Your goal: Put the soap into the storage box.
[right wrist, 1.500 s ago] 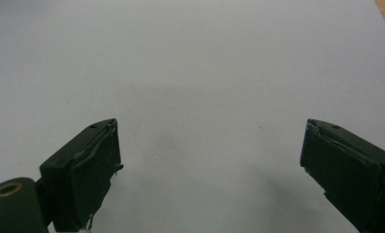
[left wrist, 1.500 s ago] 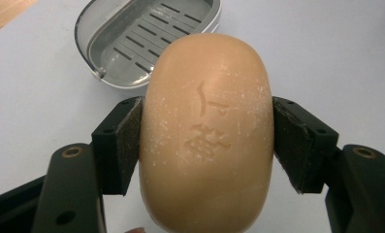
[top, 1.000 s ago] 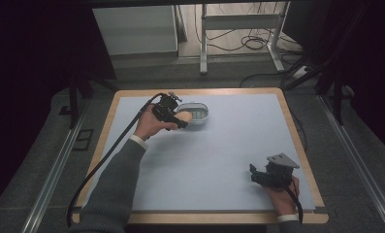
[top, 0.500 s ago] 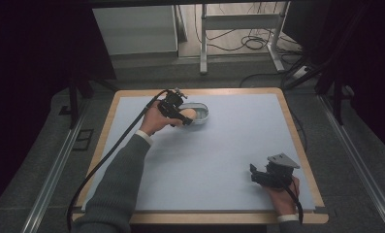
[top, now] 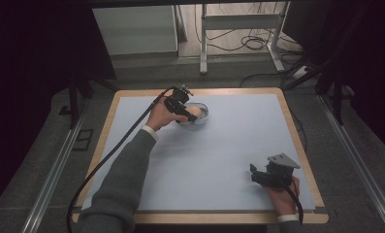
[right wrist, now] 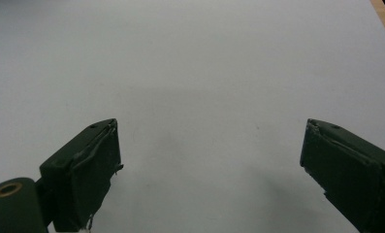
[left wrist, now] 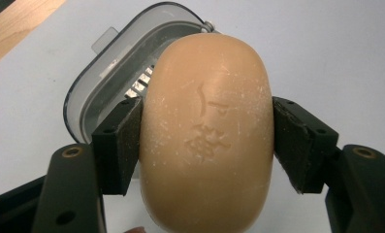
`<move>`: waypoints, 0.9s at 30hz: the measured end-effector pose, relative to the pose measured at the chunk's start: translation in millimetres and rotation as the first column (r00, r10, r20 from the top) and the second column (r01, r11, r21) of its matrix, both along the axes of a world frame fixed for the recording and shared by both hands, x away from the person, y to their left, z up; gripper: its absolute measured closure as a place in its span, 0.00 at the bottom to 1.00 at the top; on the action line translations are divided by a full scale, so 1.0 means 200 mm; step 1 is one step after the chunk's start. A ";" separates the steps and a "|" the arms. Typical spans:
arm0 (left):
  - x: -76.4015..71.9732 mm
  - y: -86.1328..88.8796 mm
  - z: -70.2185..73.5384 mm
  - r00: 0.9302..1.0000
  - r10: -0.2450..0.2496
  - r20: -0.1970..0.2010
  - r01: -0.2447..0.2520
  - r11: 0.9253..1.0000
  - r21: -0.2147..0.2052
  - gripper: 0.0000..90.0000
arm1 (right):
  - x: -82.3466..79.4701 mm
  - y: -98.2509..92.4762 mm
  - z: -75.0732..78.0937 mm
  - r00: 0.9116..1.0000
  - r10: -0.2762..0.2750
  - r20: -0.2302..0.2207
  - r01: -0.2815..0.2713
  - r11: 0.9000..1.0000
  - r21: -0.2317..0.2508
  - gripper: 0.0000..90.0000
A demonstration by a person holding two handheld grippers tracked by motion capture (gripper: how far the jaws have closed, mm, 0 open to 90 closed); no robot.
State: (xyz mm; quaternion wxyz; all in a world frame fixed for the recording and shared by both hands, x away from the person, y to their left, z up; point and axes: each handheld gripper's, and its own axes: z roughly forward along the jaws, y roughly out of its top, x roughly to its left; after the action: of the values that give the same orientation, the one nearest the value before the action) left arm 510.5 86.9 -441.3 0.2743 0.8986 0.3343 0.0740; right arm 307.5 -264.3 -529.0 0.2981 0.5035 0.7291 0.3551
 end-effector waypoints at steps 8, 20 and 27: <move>0.08 -0.04 -0.05 1.000 -0.005 -0.011 0.005 1.000 0.015 0.36 | 0.00 0.00 0.00 1.000 0.000 -0.002 0.000 1.000 0.007 0.08; 0.16 -0.05 -0.09 1.000 0.004 -0.025 -0.004 1.000 0.029 0.36 | 0.00 0.00 0.00 1.000 0.001 0.000 -0.001 1.000 0.013 0.08; 0.13 -0.04 -0.03 1.000 -0.002 -0.009 0.001 1.000 -0.031 0.31 | 0.00 0.00 0.00 1.000 0.000 0.000 0.000 1.000 0.012 0.08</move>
State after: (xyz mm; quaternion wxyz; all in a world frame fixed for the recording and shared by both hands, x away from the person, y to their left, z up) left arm 536.9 77.9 -447.9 0.2869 0.8948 0.3361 0.0643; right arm 307.1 -265.0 -528.9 0.2952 0.5053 0.7270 0.3593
